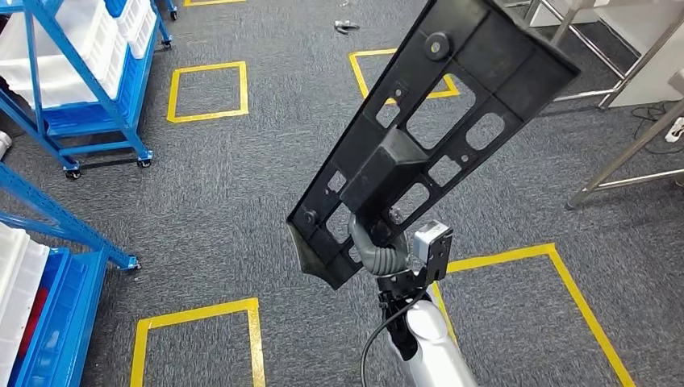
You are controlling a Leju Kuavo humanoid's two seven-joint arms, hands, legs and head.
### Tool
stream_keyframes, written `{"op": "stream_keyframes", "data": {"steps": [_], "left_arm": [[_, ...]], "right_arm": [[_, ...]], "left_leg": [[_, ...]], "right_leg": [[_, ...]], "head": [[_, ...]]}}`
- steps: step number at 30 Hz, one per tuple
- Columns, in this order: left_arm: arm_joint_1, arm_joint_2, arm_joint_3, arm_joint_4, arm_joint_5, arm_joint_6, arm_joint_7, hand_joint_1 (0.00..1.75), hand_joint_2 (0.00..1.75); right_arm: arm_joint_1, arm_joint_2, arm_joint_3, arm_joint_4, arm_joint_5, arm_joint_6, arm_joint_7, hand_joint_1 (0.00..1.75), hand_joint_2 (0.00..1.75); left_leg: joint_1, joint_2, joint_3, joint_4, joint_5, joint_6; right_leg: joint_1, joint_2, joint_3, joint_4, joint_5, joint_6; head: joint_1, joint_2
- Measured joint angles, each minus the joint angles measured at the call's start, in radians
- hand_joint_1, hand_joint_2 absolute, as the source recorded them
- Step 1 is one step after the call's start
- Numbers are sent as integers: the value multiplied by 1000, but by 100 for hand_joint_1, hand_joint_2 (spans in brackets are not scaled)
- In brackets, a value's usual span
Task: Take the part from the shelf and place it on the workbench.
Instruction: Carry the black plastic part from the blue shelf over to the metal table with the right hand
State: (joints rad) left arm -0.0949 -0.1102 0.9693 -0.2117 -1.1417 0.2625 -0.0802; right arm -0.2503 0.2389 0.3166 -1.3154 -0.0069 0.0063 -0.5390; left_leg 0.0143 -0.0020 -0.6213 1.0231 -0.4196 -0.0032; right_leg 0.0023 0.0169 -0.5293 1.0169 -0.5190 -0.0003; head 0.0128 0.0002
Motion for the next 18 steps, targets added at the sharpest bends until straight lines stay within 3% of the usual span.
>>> {"op": "stream_keyframes", "data": {"steps": [2,4,5,6,7,8,9,11,13,15,17,18], "left_arm": [[1,0,0,0,0,1,1,0,175],[-1,0,0,0,-1,1,1,0,175],[-1,0,0,0,-2,2,1,0,175],[-1,0,0,0,-3,2,1,0,175],[-1,0,0,0,-5,2,1,0,175],[0,-1,0,0,-6,2,1,0,175],[0,-1,0,0,-8,2,1,0,175],[0,-4,0,0,-11,1,1,0,175],[1,-5,0,0,-15,1,1,0,175],[1,-5,-1,0,-18,1,1,0,175],[-1,-5,-1,0,-19,1,1,0,175],[-2,-5,-1,0,-18,0,0,0,175]], "right_arm": [[-5,0,1,2,0,0,0,175,175],[-9,-1,2,4,0,0,0,175,175],[-9,-1,2,7,0,0,0,175,175],[-8,-2,2,10,0,0,0,175,175],[-8,-3,2,12,0,0,0,175,175],[-8,-3,2,13,0,0,0,175,175],[-8,-4,2,13,0,0,0,175,175],[-9,-4,2,12,-1,0,0,175,175],[-9,-4,3,11,-2,2,1,175,175],[-8,-4,5,10,-4,3,2,175,175],[-8,-3,6,9,-6,4,4,175,175],[-8,-3,6,8,-7,5,4,175,175]], "left_leg": [[4,1,9,-11,-1,9],[4,2,14,-15,-5,16],[4,2,15,-15,-6,18],[4,2,17,-14,-8,18],[4,2,19,-13,-11,18],[4,3,22,-12,-14,17],[4,4,27,-10,-18,15],[0,8,32,-6,-25,8],[-4,19,35,-6,-28,-2],[-3,32,38,-6,-34,-13],[-1,29,23,40,-67,-21],[0,22,-1,93,-98,-23]], "right_leg": [[-1,-4,-25,54,-32,11],[-5,-6,-97,183,-82,19],[-7,-6,-138,246,-99,22],[-9,-7,-166,281,-97,24],[-12,-7,-175,278,-76,25],[-14,-11,-162,233,-36,25],[-15,-20,-136,163,9,24],[-7,-47,-87,46,61,16],[2,-53,-78,15,63,5],[0,-35,-77,9,68,-7],[-4,-21,-72,1,73,-21],[-5,-14,-70,-1,74,-27]], "head": [[1,0],[2,0],[2,0],[2,0],[2,0],[2,0],[3,0],[3,0],[3,0],[3,0],[2,0],[2,0]]}}
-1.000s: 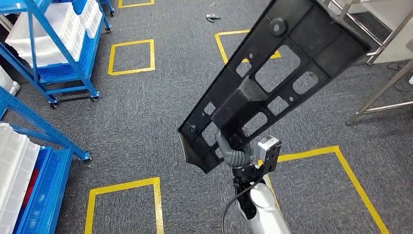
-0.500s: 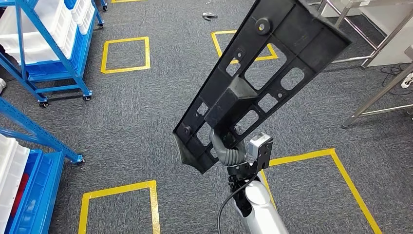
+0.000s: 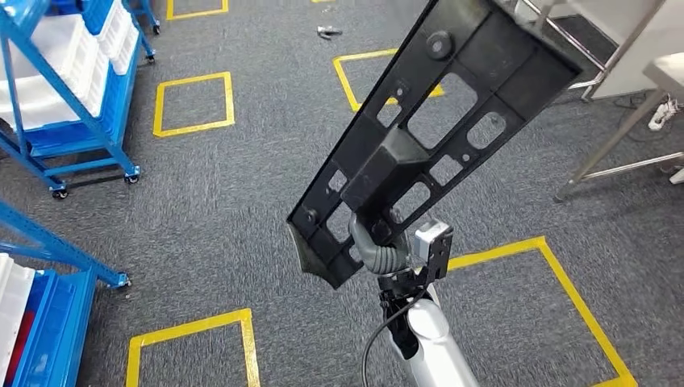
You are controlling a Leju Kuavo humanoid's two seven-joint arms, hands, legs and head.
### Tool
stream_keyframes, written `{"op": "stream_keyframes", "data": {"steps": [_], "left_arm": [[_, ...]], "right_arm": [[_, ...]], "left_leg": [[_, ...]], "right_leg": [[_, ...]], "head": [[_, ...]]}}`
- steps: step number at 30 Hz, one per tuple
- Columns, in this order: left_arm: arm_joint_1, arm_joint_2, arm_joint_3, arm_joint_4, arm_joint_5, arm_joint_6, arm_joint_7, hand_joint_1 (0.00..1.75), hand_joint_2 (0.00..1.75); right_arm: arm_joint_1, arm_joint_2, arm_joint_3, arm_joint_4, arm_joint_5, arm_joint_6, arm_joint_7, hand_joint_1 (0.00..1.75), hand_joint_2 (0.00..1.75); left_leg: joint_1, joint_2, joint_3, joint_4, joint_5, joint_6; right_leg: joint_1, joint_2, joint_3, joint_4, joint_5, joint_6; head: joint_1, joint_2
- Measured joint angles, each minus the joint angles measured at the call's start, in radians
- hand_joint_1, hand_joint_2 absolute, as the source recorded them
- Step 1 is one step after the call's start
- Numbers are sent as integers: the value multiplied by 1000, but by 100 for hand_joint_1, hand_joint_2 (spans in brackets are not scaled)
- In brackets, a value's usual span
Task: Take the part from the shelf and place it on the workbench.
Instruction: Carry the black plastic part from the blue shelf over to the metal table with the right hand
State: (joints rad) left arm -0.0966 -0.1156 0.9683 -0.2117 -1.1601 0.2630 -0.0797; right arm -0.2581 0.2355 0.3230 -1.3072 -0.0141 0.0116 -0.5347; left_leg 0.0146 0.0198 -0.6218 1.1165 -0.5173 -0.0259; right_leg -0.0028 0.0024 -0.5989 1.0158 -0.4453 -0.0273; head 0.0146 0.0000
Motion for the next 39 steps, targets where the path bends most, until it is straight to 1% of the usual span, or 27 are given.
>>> {"op": "stream_keyframes", "data": {"steps": [2,3,4,5,6,8,10,12,14,16,17,18,19,20,21,23,24,25,27,29,31,33,34,35,36,38,39], "left_arm": [[-3,0,0,0,0,-1,-3,0,175],[-6,-1,0,0,0,-2,-4,0,175],[-8,-1,0,0,0,-2,-5,0,175],[-9,-1,0,0,0,-2,-4,0,175],[-8,-1,0,0,0,-2,-4,0,175],[-5,-1,0,0,0,-3,-5,0,175],[-3,-1,0,0,0,-3,-8,0,175],[-3,-1,0,0,0,-4,-12,0,175],[-4,-2,0,0,1,-4,-16,0,175],[-3,-2,0,0,2,-4,-20,0,175],[-1,-2,0,0,2,-4,-21,0,175],[0,-2,0,0,2,-4,-21,0,175],[1,-2,1,0,2,-4,-22,0,175],[1,-3,1,0,2,-4,-23,0,175],[1,-3,1,0,2,-4,-24,0,175],[1,-4,1,0,2,-4,-25,0,175],[1,-5,1,0,3,-4,-27,0,175],[1,-5,1,0,4,-4,-27,0,175],[0,-5,1,0,6,-4,-28,0,175],[-2,-5,1,0,9,-4,-28,0,175],[-1,-4,1,0,10,-5,-29,0,175],[1,-5,1,0,13,-5,-29,0,175],[1,-5,1,0,13,-5,-30,0,175],[0,-5,1,0,13,-6,-30,0,175],[-1,-5,1,0,12,-6,-30,0,175],[1,-4,2,0,12,-6,-29,0,175],[2,-4,2,0,12,-6,-29,0,175]], "right_arm": [[3,0,1,0,-1,2,2,175,175],[6,0,1,0,-1,3,3,175,175],[8,0,1,0,-1,3,4,175,175],[9,0,2,0,-1,4,5,175,175],[10,0,2,-1,-1,4,6,175,175],[9,0,2,-1,-2,4,7,175,175],[10,0,3,-2,-2,4,8,175,175],[12,0,4,-5,-2,4,9,175,175],[12,-2,4,-10,-2,4,10,175,175],[11,-3,6,-14,-3,5,11,175,175],[12,-3,6,-14,-3,5,11,175,175],[14,-4,7,-15,-3,5,11,175,175],[17,-6,7,-15,-3,5,11,175,175],[18,-7,7,-15,-3,5,12,175,175],[19,-8,7,-15,-3,5,12,175,175],[18,-8,8,-18,-3,5,12,175,175],[17,-8,9,-19,-3,5,12,175,175],[17,-8,9,-20,-3,5,12,175,175],[17,-8,10,-21,-3,5,12,175,175],[17,-8,10,-24,-4,5,12,175,175],[15,-7,12,-26,-4,5,11,175,175],[16,-6,14,-25,-4,5,11,175,175],[18,-6,15,-25,-4,5,12,175,175],[19,-6,16,-25,-4,5,12,175,175],[19,-6,16,-25,-4,5,12,175,175],[19,-6,17,-25,-4,5,12,175,175],[19,-6,17,-25,-4,5,12,175,175]], "left_leg": [[0,-8,-62,136,-62,-3],[0,-9,-83,181,-74,-3],[0,-10,-86,188,-65,-3],[0,-13,-69,152,-37,-1],[0,-21,-36,85,1,2],[1,-56,25,-44,47,9],[-2,-77,46,-89,50,15],[-2,-63,49,-97,56,25],[2,-44,53,-109,64,38],[2,-23,55,-115,67,46],[1,-12,55,-115,66,47],[0,-1,55,-114,65,47],[0,10,56,-114,64,47],[0,20,57,-114,62,46],[0,30,60,-114,60,44],[-3,46,66,-113,54,38],[-5,53,69,-113,52,34],[-6,60,70,-113,50,29],[-8,74,73,-114,47,17],[-5,48,67,-91,27,6],[-2,2,27,1,-25,-1],[-2,-13,-38,131,-78,-4],[-2,-13,-59,170,-84,-5],[-2,-14,-60,167,-68,-5],[-1,-17,-42,124,-35,-5],[3,-51,20,-15,32,-1],[4,-70,43,-64,47,2]], "right_leg": [[2,14,0,1,0,-5],[3,21,0,3,0,-6],[4,30,0,4,-1,-6],[5,40,1,6,-1,-5],[5,52,2,9,-2,-4],[5,73,-2,14,-3,2],[2,89,-9,16,-1,13],[-2,98,-13,15,2,25],[2,65,-28,48,-22,34],[3,21,-80,157,-83,40],[1,12,-113,224,-111,43],[-1,9,-138,274,-126,46],[-3,6,-149,292,-122,48],[-4,2,-137,267,-98,48],[-5,-7,-105,204,-62,47],[2,-48,-31,59,-7,38],[7,-62,-10,16,4,33],[12,-68,-4,1,3,28],[12,-46,-6,-2,7,18],[5,-26,-2,-10,12,7],[1,-7,1,-14,15,-1],[2,16,0,-13,15,-5],[3,28,0,-11,15,-5],[2,41,0,-9,15,-5],[1,54,0,-6,14,-3],[0,81,-3,3,10,3],[0,92,-7,8,10,8]], "head": [[-1,0],[-1,0],[-1,0],[0,0],[-1,0],[0,0],[0,0],[0,0],[3,0],[7,0],[8,0],[8,0],[8,0],[8,0],[8,0],[7,0],[7,0],[7,0],[7,0],[6,0],[5,0],[4,0],[4,0],[4,0],[4,0],[4,0],[4,0]]}}
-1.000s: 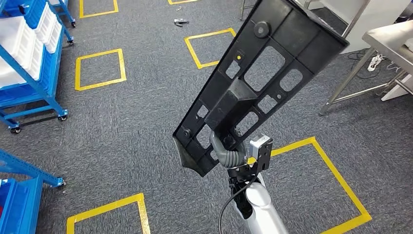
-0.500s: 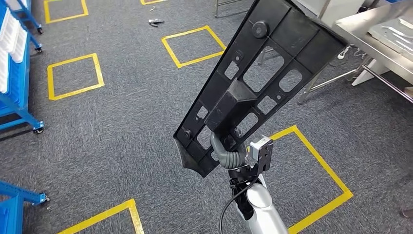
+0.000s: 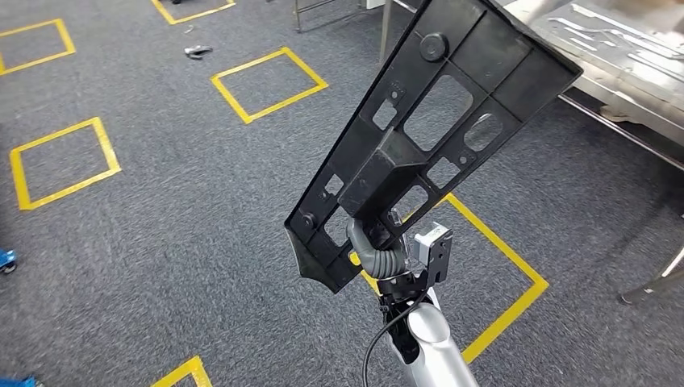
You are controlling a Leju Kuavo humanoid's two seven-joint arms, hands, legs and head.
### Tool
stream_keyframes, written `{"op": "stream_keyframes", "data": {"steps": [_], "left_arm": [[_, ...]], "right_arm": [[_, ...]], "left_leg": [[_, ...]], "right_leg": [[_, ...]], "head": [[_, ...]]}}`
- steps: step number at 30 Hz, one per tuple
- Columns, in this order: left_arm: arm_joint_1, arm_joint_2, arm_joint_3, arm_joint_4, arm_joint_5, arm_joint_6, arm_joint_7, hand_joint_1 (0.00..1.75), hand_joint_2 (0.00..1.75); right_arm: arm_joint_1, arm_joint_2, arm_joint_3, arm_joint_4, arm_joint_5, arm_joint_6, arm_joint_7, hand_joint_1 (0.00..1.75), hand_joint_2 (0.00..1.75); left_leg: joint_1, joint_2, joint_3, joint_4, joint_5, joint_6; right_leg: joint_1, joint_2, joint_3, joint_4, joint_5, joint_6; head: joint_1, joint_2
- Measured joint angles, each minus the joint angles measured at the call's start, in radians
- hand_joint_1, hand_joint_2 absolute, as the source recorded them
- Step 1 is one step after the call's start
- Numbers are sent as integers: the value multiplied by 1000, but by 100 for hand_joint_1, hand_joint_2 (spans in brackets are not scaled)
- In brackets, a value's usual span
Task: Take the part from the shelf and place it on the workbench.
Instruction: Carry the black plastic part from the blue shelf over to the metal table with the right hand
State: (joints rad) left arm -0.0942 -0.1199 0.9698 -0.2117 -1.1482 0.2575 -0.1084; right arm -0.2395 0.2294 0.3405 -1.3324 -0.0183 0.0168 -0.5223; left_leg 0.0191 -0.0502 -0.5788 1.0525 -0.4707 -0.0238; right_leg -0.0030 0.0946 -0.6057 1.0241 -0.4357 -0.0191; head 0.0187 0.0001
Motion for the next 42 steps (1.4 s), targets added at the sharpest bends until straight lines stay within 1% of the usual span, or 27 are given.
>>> {"op": "stream_keyframes", "data": {"steps": [1,2,4,6,8,9,10,11,12,13,15,17,19,21,23,24,25,26,27,29,30,32,34,36,38,40,42], "left_arm": [[1,0,0,0,0,0,0,0,175],[1,0,0,0,0,0,0,0,175],[0,0,0,0,0,0,1,0,175],[0,0,0,0,1,0,0,0,175],[2,0,0,0,2,0,0,0,175],[4,0,1,0,2,0,0,0,175],[5,0,1,0,2,0,0,0,175],[5,1,2,0,3,-1,-1,0,175],[5,1,2,0,5,-2,-2,0,175],[5,1,3,0,6,-4,-3,0,175],[5,2,5,0,8,-7,-3,0,175],[5,6,7,0,8,-9,0,0,175],[4,9,7,0,8,-10,0,0,175],[4,11,9,0,7,-8,-8,0,175],[9,14,12,0,6,-6,-23,0,175],[10,14,14,0,6,-5,-30,0,175],[10,15,15,0,4,-4,-35,0,175],[9,16,15,0,1,-4,-37,0,175],[8,16,15,0,-1,-2,-35,0,175],[9,18,15,0,-8,1,-23,0,175],[10,19,15,0,-11,2,-16,0,175],[12,20,15,0,-15,3,-5,0,175],[13,20,15,0,-19,4,1,0,175],[13,20,15,0,-21,4,5,0,175],[12,20,15,0,-21,3,10,0,175],[13,21,15,0,-19,3,16,0,175],[15,21,16,0,-17,3,19,0,175]], "right_arm": [[0,0,1,0,0,0,0,175,175],[1,0,1,0,0,0,0,175,175],[2,-1,2,0,0,0,0,175,175],[1,-2,2,0,-1,1,1,175,175],[0,-2,3,-1,-2,4,1,175,175],[0,-2,4,-1,-2,5,1,175,175],[3,-2,4,-1,-2,6,1,175,175],[5,-2,5,-1,-3,6,2,175,175],[8,-2,6,-1,-2,6,2,175,175],[11,-1,9,-3,0,4,3,175,175],[16,5,17,-10,8,-3,5,175,175],[19,14,27,-18,15,-10,6,175,175],[30,19,33,-27,20,-13,6,175,175],[42,20,35,-39,21,-15,1,175,175],[49,20,39,-44,20,-24,-11,175,175],[54,20,40,-44,20,-30,-17,175,175],[60,19,40,-44,20,-36,-23,175,175],[66,17,39,-44,19,-39,-28,175,175],[71,16,39,-44,19,-42,-31,175,175],[77,14,39,-45,19,-45,-34,175,175],[78,14,39,-45,19,-46,-35,175,175],[80,12,38,-47,18,-47,-35,175,175],[83,11,37,-48,18,-51,-35,175,175],[85,9,37,-48,17,-54,-35,175,175],[86,6,36,-49,16,-55,-35,175,175],[89,3,36,-48,16,-55,-35,175,175],[92,0,36,-47,15,-55,-35,175,175]], "left_leg": [[0,-14,11,-25,3,4],[-2,-18,13,-29,-1,9],[-3,1,15,-35,5,22],[-1,23,18,-45,12,37],[-2,47,19,-49,13,45],[-3,60,18,-49,13,46],[-4,72,18,-48,12,46],[-4,85,18,-48,11,46],[-4,96,20,-48,9,44],[-4,106,23,-48,7,42],[-8,124,29,-47,1,34],[-11,142,33,-47,-5,24],[-12,155,37,-47,-11,13],[-9,124,26,-12,-38,3],[-7,74,-27,103,-99,-2],[-6,63,-62,174,-128,-4],[-6,59,-90,226,-142,-6],[-6,59,-103,243,-136,-7],[-5,59,-96,221,-111,-8],[-4,56,-42,92,-35,-5],[-5,54,-15,31,-11,-2],[-8,48,8,-25,2,7],[-9,47,7,-30,4,19],[-5,49,10,-38,10,32],[-3,53,12,-45,14,41],[-3,56,11,-45,14,44],[-3,58,11,-45,14,44]], "right_leg": [[-1,9,-5,3,0,6],[-2,18,-9,3,3,12],[-5,24,-14,4,5,24],[-2,-18,-35,47,-24,34],[-2,-71,-88,159,-85,43],[-4,-80,-120,223,-111,46],[-6,-85,-140,264,-121,48],[-7,-88,-145,273,-115,49],[-8,-93,-129,243,-91,49],[-8,-103,-95,180,-57,46],[2,-145,-24,48,-12,32],[12,-162,0,-4,-6,20],[11,-140,0,-8,-3,10],[3,-123,4,-15,0,-3],[0,-108,7,-18,0,-13],[0,-101,7,-17,-1,-16],[1,-93,8,-17,-2,-16],[1,-87,9,-16,-3,-16],[0,-80,11,-14,-5,-15],[-2,-68,14,-7,-11,-9],[-1,-64,13,-1,-15,-4],[1,-58,8,4,-17,6],[2,-58,6,2,-14,15],[1,-65,-1,21,-30,26],[-1,-78,-42,111,-83,36],[-4,-84,-108,244,-139,43],[-4,-85,-143,312,-156,46]], "head": [[0,0],[0,0],[0,0],[5,0],[9,0],[9,0],[10,0],[10,0],[10,0],[10,0],[10,0],[9,0],[9,0],[8,0],[6,0],[5,0],[5,0],[5,0],[5,0],[5,0],[4,0],[4,0],[3,0],[4,0],[4,0],[4,0],[4,0]]}}
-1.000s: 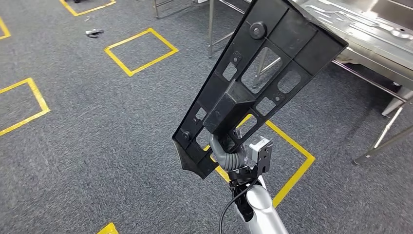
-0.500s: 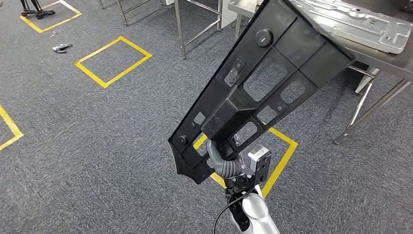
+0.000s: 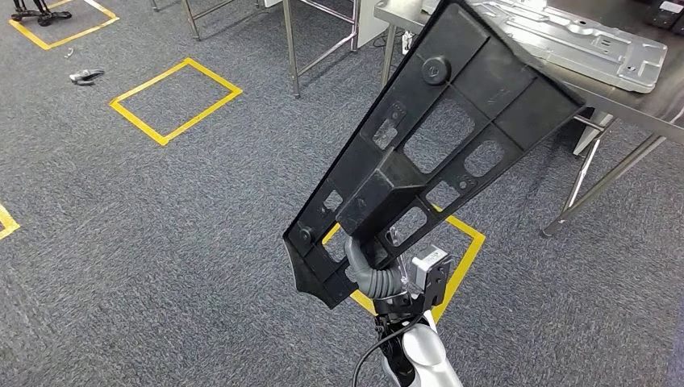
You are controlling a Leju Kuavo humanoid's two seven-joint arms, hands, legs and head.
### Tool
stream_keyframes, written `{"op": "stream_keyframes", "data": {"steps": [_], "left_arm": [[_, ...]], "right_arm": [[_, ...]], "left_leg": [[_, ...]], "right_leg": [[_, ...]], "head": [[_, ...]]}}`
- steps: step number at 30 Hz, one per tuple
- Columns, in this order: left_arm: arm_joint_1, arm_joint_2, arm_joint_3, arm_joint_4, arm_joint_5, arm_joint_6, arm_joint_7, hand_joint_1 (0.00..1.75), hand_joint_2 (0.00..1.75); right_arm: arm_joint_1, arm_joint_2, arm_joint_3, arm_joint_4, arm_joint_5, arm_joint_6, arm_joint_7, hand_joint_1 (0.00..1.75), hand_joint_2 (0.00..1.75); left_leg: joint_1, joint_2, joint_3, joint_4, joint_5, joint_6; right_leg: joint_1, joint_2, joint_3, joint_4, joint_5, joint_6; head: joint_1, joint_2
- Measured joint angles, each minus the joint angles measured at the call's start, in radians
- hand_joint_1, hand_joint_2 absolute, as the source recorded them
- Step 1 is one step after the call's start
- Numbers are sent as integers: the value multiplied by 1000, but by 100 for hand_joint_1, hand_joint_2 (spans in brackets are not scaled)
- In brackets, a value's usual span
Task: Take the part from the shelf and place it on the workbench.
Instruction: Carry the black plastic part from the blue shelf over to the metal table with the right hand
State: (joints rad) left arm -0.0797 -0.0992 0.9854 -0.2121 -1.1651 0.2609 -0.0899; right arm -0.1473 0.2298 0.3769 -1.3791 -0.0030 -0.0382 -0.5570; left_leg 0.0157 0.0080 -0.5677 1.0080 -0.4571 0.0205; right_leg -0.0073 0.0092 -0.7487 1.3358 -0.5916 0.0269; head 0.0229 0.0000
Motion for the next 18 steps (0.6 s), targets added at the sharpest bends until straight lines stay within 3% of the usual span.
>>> {"op": "stream_keyframes", "data": {"steps": [4,5,8,9,12,14,16,17,18], "left_arm": [[0,0,0,0,2,0,0,0,175],[0,0,1,0,3,0,1,0,175],[-1,-2,3,0,4,1,4,0,175],[-1,-3,4,0,4,2,6,0,175],[-2,-3,4,0,3,6,8,0,175],[-2,-3,4,0,-1,7,8,0,175],[-5,-3,4,0,-5,8,6,0,175],[-6,-3,4,0,-7,8,5,0,175],[-8,-3,4,0,-10,8,5,0,175]], "right_arm": [[1,-2,0,0,-1,0,0,175,175],[1,-2,0,0,-3,0,1,175,175],[-3,-3,0,0,-11,2,4,175,175],[-5,-3,0,1,-14,4,5,175,175],[-6,-2,0,2,-24,9,10,175,175],[-9,-2,0,2,-28,11,12,175,175],[-11,-2,0,4,-30,10,16,175,175],[-11,-2,0,5,-30,10,17,175,175],[-10,-2,0,6,-31,9,19,175,175]], "left_leg": [[0,0,1,0,0,0],[0,0,2,0,-1,-1],[-3,0,5,1,-5,-13],[-4,1,5,0,-6,-19],[-5,3,5,9,-18,-35],[-4,1,-29,88,-65,-41],[-3,-1,-94,223,-124,-47],[-3,-1,-117,270,-135,-49],[-3,-1,-124,280,-126,-50]], "right_leg": [[0,-1,4,-12,19,-1],[0,-2,22,-50,44,-3],[11,-11,131,-274,134,-24],[16,-13,150,-316,145,-31],[9,-9,156,-329,151,-45],[3,-9,164,-337,153,-56],[5,-9,165,-337,151,-62],[6,-9,165,-336,150,-63],[7,-8,166,-334,149,-63]], "head": [[0,0],[0,0],[0,0],[0,0],[-2,0],[-6,0],[-9,0],[-10,0],[-10,0]]}}
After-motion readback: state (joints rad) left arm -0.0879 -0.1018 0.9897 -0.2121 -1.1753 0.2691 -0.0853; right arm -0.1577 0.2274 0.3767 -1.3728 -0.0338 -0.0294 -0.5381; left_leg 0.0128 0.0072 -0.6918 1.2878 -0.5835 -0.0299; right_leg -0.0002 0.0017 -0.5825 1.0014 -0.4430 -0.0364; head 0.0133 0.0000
